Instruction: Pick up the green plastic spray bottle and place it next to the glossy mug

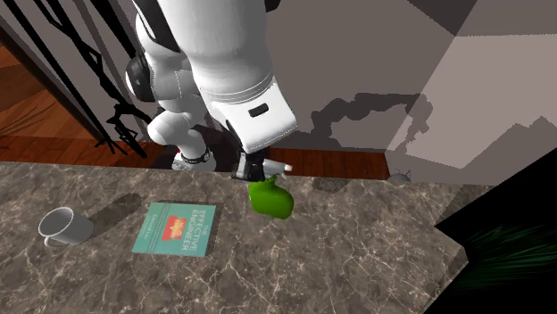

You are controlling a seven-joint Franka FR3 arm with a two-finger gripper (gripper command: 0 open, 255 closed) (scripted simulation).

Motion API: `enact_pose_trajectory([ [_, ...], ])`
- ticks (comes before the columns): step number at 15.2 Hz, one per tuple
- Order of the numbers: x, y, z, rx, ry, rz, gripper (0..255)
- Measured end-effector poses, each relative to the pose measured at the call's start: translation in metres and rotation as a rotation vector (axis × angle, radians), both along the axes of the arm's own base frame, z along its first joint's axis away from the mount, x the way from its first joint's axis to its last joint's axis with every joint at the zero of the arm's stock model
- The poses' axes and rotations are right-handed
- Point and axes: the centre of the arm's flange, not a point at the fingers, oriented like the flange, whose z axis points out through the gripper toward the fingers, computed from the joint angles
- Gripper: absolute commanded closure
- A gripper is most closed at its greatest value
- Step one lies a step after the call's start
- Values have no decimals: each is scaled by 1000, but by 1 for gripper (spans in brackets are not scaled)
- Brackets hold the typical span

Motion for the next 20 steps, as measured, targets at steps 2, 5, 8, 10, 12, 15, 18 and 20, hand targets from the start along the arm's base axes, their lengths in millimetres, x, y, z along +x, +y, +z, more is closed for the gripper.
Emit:
enact_pose_trajectory([
  [2,-17,0,-1,3,3,7,255],
  [5,-50,-11,4,1,1,3,255],
  [8,-86,-26,10,0,0,0,255],
  [10,-115,-32,7,1,0,1,255],
  [12,-142,-41,7,1,1,1,255],
  [15,-178,-49,7,0,1,1,255],
  [18,-215,-60,5,0,1,2,255],
  [20,-241,-68,6,0,1,0,255],
])
